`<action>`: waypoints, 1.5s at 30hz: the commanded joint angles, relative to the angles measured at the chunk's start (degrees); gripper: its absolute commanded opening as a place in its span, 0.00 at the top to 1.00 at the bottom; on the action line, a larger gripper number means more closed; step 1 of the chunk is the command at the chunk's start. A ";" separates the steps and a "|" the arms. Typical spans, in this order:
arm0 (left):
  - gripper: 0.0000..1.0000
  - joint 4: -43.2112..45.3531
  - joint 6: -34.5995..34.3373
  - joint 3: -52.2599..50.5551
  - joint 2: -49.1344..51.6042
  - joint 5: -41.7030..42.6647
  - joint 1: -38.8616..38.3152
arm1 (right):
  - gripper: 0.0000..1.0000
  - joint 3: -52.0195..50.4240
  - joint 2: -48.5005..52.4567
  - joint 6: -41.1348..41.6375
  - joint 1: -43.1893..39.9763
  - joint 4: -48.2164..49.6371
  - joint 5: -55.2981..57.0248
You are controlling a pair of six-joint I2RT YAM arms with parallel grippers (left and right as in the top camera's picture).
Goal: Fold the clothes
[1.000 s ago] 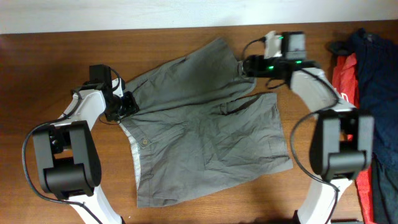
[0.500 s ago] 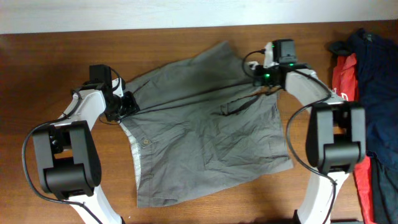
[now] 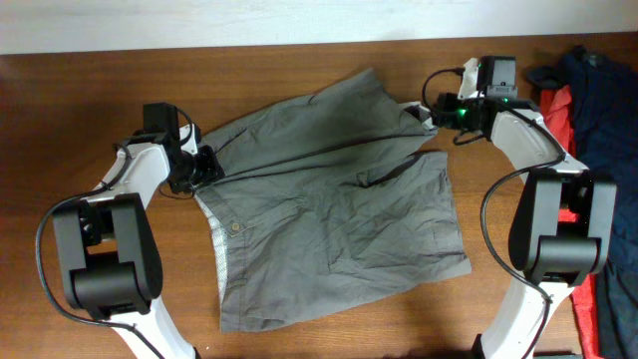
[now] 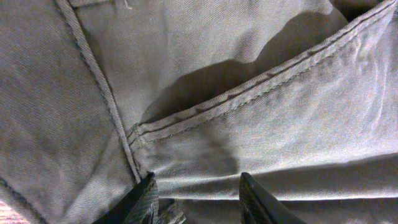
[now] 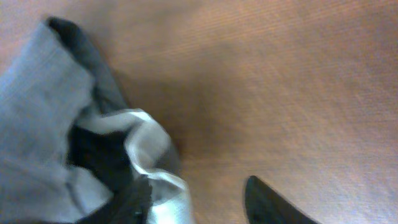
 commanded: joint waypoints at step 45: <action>0.57 0.09 0.76 4.52 1.51 -1.22 0.52 | 0.60 0.37 -0.87 -17.84 5.75 -10.56 -3.17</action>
